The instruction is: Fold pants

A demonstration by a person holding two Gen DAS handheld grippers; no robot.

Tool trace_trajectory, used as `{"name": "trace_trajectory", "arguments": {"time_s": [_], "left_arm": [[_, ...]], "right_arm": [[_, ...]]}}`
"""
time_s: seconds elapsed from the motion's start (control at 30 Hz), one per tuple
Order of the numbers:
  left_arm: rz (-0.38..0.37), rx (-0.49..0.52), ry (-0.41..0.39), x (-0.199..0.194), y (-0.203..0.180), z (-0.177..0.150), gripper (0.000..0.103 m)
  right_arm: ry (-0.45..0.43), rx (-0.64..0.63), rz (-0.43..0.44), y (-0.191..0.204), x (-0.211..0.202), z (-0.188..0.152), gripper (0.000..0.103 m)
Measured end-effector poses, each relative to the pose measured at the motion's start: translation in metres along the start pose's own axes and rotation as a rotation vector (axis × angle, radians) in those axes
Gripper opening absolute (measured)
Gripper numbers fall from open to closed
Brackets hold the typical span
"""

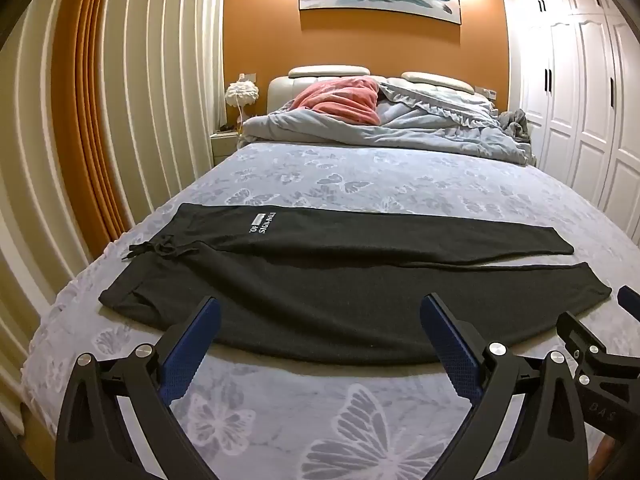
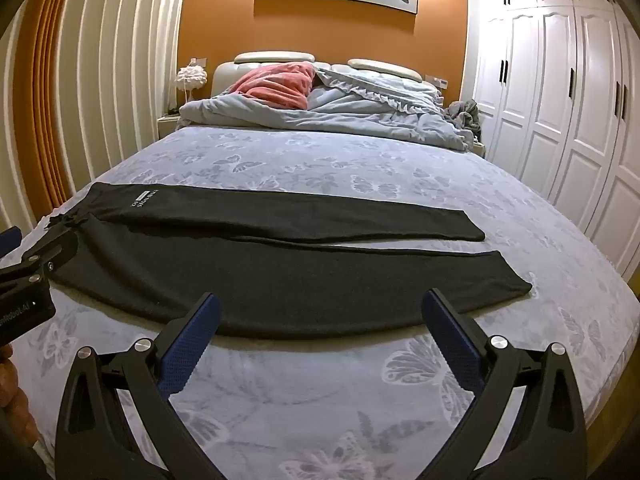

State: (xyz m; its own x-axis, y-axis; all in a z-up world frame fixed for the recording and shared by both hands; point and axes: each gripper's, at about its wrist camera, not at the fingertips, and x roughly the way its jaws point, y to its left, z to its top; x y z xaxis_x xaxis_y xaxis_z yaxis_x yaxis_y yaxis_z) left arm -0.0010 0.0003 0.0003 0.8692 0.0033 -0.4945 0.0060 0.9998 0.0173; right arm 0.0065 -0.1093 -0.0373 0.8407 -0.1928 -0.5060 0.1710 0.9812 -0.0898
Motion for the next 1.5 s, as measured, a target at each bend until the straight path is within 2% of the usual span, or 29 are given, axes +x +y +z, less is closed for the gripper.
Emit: {"name": "trace_trajectory", "arguments": {"time_s": [0.57,0.6,1.5], "left_arm": [[0.014,0.006,0.012,0.0000,0.0053,-0.0091,0.098],[0.012,0.002,0.020,0.0000,0.0003,-0.0012,0.098],[0.010,0.007,0.024,0.0012,0.0011,-0.0010,0.098]], "right_arm": [[-0.004,0.002,-0.002,-0.0002,-0.0001,0.0002,0.098],[-0.004,0.001,-0.001,0.0000,-0.0001,0.0002,0.098],[-0.004,0.003,-0.001,0.0005,0.0002,0.0006,0.098]]}}
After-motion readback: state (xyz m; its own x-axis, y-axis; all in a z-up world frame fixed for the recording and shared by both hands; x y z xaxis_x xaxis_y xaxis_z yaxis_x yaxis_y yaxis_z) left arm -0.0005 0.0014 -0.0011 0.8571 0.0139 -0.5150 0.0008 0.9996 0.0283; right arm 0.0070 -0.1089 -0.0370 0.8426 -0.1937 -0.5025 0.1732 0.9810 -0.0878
